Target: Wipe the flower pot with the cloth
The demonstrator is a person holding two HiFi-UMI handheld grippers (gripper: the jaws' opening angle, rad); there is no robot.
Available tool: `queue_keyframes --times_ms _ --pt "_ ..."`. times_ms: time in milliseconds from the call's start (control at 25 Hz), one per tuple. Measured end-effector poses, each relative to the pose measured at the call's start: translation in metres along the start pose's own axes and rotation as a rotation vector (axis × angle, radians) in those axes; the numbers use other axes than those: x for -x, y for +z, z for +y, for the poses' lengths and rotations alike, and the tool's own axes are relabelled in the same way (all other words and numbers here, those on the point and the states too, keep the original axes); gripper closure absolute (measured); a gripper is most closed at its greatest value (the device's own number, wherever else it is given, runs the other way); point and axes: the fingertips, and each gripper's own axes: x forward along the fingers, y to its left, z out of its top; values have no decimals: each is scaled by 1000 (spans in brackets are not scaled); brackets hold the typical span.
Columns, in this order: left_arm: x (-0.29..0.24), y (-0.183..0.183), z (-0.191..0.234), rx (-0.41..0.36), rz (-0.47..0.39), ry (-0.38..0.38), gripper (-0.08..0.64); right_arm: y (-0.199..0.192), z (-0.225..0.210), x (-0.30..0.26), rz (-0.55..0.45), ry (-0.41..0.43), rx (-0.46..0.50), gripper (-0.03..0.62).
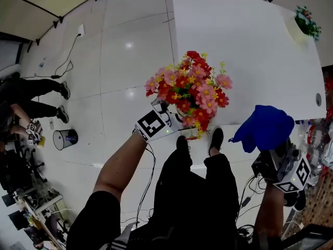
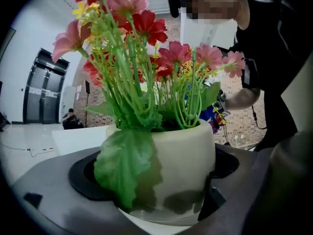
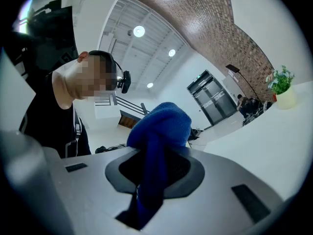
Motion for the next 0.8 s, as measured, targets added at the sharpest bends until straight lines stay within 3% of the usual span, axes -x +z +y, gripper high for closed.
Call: queue_keyframes --times_ms 480,800 --pt "-2 -24 3 -28 28 1 -9 -13 -3 -16 23 4 -28 528" --pt "-4 -28 9 -128 23 -15 -9 -38 -5 -26 49 1 -66 528"
